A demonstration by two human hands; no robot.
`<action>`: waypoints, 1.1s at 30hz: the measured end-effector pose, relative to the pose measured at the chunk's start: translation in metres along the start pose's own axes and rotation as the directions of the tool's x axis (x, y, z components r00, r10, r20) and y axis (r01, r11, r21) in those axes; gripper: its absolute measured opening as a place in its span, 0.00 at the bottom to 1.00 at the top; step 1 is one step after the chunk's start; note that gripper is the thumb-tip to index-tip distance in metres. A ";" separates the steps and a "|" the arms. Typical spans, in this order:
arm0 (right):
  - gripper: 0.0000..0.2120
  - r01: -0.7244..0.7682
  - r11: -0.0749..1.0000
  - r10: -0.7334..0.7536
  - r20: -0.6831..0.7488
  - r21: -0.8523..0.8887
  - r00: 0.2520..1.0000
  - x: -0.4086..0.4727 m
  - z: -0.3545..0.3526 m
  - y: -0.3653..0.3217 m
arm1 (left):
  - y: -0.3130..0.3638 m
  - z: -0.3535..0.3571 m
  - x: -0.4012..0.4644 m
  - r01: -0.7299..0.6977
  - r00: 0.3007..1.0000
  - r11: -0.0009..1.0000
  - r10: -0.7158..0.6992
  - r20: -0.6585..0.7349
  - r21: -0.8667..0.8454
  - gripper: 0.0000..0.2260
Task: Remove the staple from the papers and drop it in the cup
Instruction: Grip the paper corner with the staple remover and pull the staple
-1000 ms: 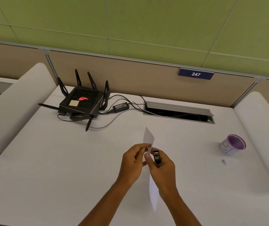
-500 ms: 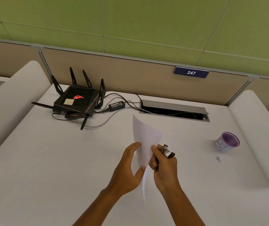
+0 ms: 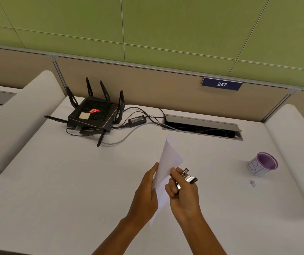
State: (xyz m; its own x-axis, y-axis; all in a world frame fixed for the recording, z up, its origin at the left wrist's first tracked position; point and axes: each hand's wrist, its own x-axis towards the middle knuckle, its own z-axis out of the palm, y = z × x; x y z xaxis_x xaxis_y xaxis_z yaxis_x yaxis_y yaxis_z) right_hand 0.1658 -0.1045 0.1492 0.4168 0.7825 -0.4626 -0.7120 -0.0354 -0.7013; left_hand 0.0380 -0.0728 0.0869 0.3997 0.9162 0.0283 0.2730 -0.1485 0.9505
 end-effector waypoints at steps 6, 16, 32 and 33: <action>0.12 0.033 0.984 -0.034 -0.001 -0.175 0.999 0.010 -0.028 0.007 | -0.008 -0.012 0.000 0.081 0.994 0.996 -0.077 -0.076 0.048 0.20; 0.16 -0.036 0.841 -0.084 -0.196 -0.540 0.977 0.035 -0.097 0.014 | -0.013 -0.037 0.008 0.179 0.983 0.983 -0.181 -0.043 -0.048 0.21; 0.09 -0.063 0.882 -0.042 -0.211 -0.468 0.977 0.077 -0.069 0.030 | -0.052 -0.071 0.077 0.389 0.920 0.905 -0.392 0.022 -0.170 0.22; 0.09 -0.062 0.882 -0.044 -0.214 -0.467 0.976 0.082 -0.065 0.030 | -0.057 -0.073 0.082 0.396 0.918 0.907 -0.395 0.033 -0.145 0.22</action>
State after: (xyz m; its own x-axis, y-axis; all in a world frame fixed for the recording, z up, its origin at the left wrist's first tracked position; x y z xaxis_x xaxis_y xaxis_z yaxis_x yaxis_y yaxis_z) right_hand 0.2152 -0.0816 0.0548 0.5594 0.6319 -0.5365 -0.3905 -0.3700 -0.8430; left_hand -0.0088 0.0382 0.0572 0.2876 0.8876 -0.3598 0.2792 0.2817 0.9180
